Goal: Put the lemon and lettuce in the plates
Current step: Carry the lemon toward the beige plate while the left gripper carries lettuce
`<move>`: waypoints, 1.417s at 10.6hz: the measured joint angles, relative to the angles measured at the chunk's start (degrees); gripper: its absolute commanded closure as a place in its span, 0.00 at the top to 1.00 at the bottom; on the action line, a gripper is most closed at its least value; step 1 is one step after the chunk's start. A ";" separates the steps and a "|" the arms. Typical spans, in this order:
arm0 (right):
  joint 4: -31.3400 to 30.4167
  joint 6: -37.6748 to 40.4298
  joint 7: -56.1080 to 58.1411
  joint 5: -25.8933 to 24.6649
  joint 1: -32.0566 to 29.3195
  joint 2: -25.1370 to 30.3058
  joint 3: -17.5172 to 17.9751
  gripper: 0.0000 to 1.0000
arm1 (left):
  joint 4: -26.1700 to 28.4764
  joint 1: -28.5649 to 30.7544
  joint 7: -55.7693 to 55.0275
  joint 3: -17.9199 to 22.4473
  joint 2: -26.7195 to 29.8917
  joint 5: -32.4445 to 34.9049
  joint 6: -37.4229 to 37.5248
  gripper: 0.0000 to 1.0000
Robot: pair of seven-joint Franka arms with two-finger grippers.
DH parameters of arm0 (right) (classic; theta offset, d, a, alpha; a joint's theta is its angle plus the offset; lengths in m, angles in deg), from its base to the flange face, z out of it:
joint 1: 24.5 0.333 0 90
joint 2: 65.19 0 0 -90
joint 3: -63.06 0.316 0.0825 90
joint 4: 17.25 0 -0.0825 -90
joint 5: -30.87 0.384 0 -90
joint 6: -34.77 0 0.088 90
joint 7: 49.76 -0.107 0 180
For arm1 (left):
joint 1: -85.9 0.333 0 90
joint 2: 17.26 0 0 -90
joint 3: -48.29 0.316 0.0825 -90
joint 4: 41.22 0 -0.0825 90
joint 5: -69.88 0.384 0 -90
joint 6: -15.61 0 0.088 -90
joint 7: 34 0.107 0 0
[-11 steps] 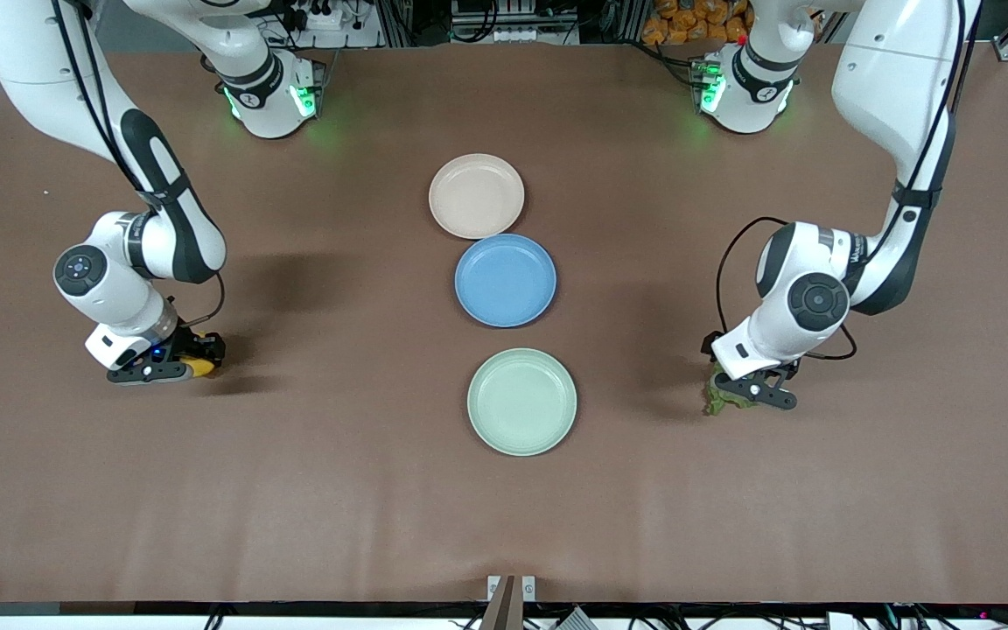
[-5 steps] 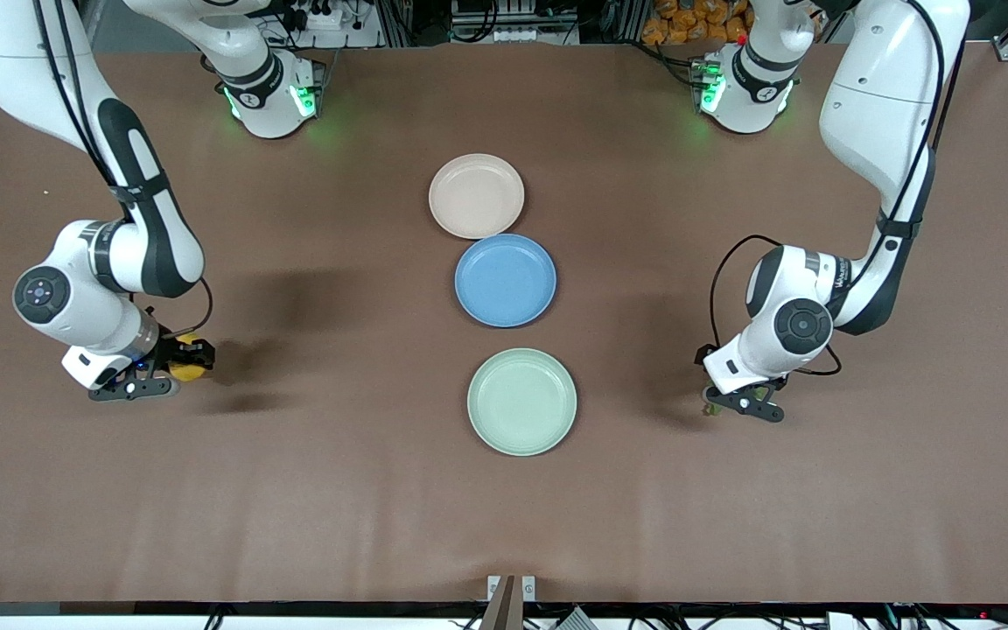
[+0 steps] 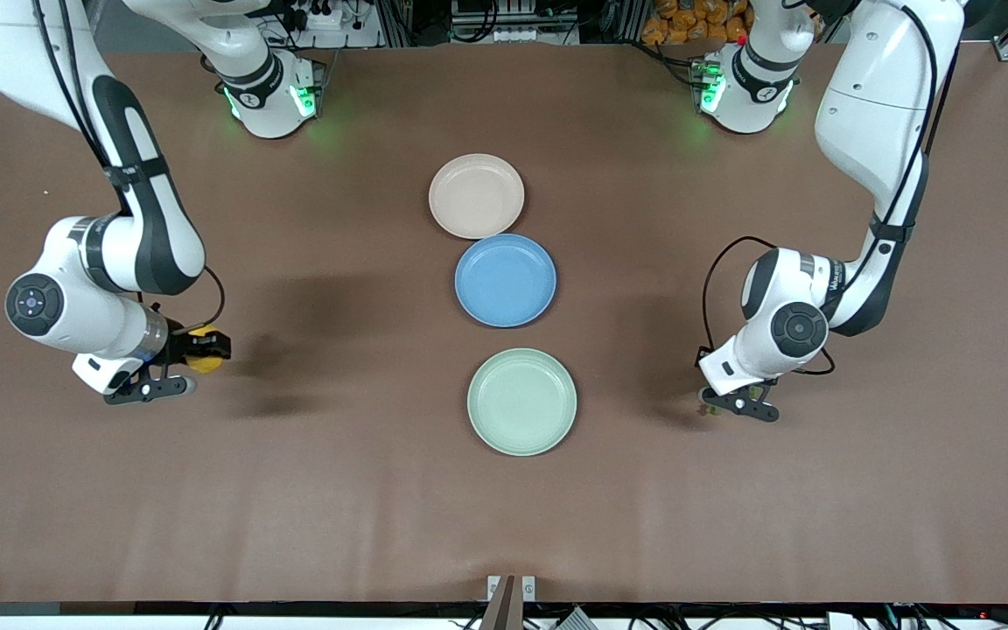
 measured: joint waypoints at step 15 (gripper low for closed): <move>-3.17 12.27 -26.37 0.88 32.11 6.24 5.47 0.03 | -10.25 -10.59 -40.81 -8.12 0.34 -0.22 -1.60 0.17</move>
